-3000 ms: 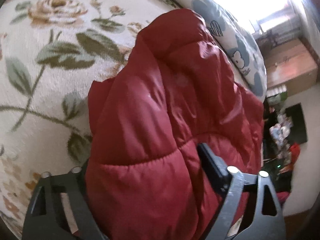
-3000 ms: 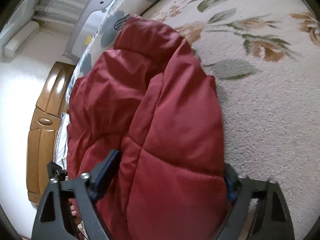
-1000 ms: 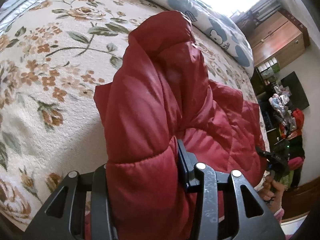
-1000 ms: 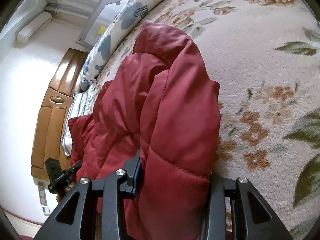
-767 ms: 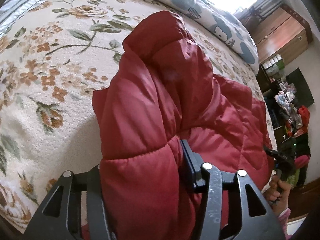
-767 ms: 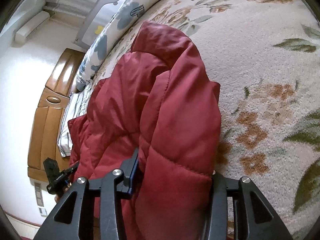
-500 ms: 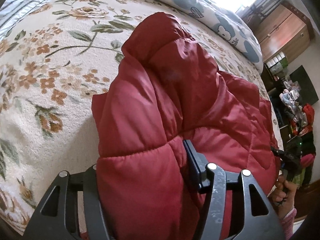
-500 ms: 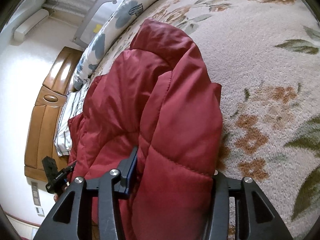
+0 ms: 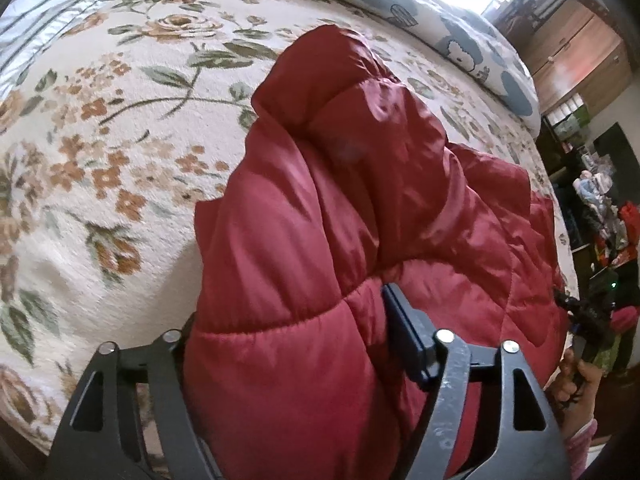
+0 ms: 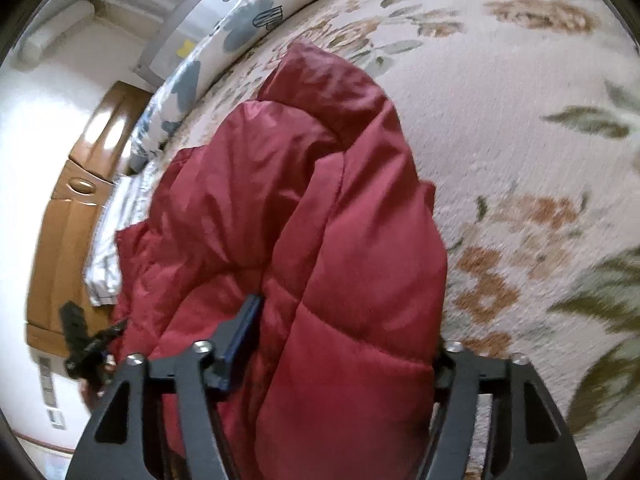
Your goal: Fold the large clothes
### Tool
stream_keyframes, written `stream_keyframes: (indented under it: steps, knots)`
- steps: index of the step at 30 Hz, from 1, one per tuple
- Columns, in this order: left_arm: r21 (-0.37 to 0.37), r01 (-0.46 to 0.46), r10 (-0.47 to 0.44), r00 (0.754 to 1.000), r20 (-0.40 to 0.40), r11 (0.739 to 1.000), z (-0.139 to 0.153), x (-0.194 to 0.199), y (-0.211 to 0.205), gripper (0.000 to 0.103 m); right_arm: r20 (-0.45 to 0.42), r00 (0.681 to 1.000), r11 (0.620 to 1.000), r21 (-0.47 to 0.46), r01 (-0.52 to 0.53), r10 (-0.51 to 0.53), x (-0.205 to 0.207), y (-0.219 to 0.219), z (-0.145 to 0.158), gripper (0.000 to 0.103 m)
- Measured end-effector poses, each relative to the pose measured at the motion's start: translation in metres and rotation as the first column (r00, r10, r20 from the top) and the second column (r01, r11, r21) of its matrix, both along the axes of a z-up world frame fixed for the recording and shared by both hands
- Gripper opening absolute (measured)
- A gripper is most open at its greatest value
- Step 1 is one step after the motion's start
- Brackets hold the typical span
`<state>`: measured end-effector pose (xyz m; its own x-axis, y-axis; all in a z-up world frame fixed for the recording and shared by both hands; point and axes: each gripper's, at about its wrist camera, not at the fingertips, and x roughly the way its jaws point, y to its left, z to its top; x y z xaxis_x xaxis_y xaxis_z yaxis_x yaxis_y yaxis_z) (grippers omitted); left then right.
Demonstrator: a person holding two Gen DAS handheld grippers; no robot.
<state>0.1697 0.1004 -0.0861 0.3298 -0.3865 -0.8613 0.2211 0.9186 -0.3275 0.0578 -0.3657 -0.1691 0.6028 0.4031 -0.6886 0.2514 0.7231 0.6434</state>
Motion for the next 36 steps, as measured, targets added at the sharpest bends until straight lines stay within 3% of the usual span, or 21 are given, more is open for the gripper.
stream_keyframes:
  steps: [7,16,28,29,30,31,32,33,36]
  knots:
    - [0.041,-0.071,0.069,0.996,0.050,0.997,0.012,0.012,0.003,0.082,0.013,0.999,0.991,-0.126,0.034,-0.033,0.007,-0.004,0.021,0.077]
    - [0.087,-0.083,0.073,0.992,0.107,0.993,0.027,0.028,-0.010,0.082,0.028,0.998,0.967,-0.246,0.058,-0.053,0.022,-0.002,0.037,0.077]
    - [0.138,-0.044,0.025,0.990,0.138,0.989,0.035,0.080,-0.048,0.082,0.035,0.999,0.973,-0.227,0.047,-0.040,0.089,-0.024,0.046,0.080]
    - [0.146,-0.041,0.021,0.990,0.136,0.988,0.034,0.081,-0.050,0.075,0.036,0.999,0.975,-0.216,0.044,-0.037,0.094,-0.025,0.045,0.079]
    - [0.155,-0.032,0.011,0.991,0.136,0.987,0.032,0.084,-0.053,0.064,0.040,0.999,0.977,-0.208,0.039,-0.032,0.098,-0.026,0.045,0.072]
    - [0.168,-0.028,0.005,0.991,0.131,0.985,0.030,0.086,-0.056,0.039,0.040,0.999,0.978,-0.204,0.039,-0.031,0.100,-0.026,0.044,0.051]
    - [0.185,-0.027,0.004,0.992,0.123,0.982,0.027,0.087,-0.057,0.025,0.026,0.999,0.978,-0.205,0.038,-0.033,0.103,-0.025,0.043,0.038]
    - [0.191,-0.027,0.004,0.993,0.119,0.981,0.026,0.088,-0.058,0.021,0.011,0.999,0.978,-0.204,0.037,-0.035,0.104,-0.025,0.041,0.017]
    - [0.195,-0.031,0.002,0.989,0.147,0.980,0.029,0.086,-0.060,0.013,0.057,0.997,0.968,-0.242,0.065,-0.052,0.096,-0.019,0.052,0.011]
